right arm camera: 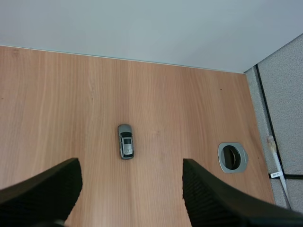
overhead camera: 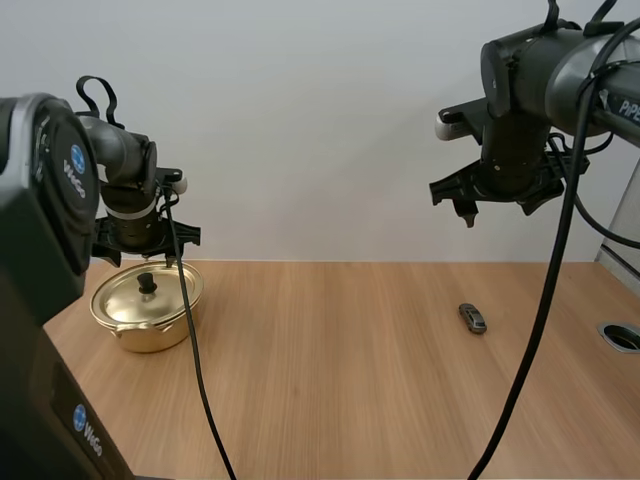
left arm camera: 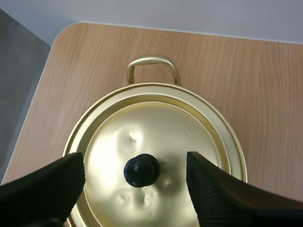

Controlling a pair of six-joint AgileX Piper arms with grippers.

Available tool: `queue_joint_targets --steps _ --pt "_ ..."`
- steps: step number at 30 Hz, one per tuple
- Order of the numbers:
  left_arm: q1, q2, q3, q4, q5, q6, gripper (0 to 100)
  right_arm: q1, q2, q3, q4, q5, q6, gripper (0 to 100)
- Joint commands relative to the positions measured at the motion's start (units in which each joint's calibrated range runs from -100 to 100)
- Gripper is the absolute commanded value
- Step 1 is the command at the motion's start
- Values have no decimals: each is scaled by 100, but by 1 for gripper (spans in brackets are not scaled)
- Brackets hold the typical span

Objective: Open the pot, put the car inside, and close it

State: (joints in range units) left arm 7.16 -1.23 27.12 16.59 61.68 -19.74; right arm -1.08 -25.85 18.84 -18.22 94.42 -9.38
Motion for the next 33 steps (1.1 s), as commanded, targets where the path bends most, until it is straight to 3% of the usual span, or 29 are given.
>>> queue_joint_targets --steps 1,23,24,25,29,33 --pt "-3 101 -4 -7 -8 8 100 0 4 1 -2 91 4 100" --pt "-3 656 -4 -7 241 274 100 0 -19 1 -104 207 4 100" --pt "-3 656 -4 -7 241 274 95 0 -19 1 -104 207 4 100" --pt "-3 656 -4 -7 241 274 79 0 -19 1 -104 207 4 100" --pt "-3 656 -4 -7 241 254 0 0 -19 1 -104 207 4 100" --pt "-3 656 -4 -7 198 246 0 0 -19 1 -104 207 4 100"
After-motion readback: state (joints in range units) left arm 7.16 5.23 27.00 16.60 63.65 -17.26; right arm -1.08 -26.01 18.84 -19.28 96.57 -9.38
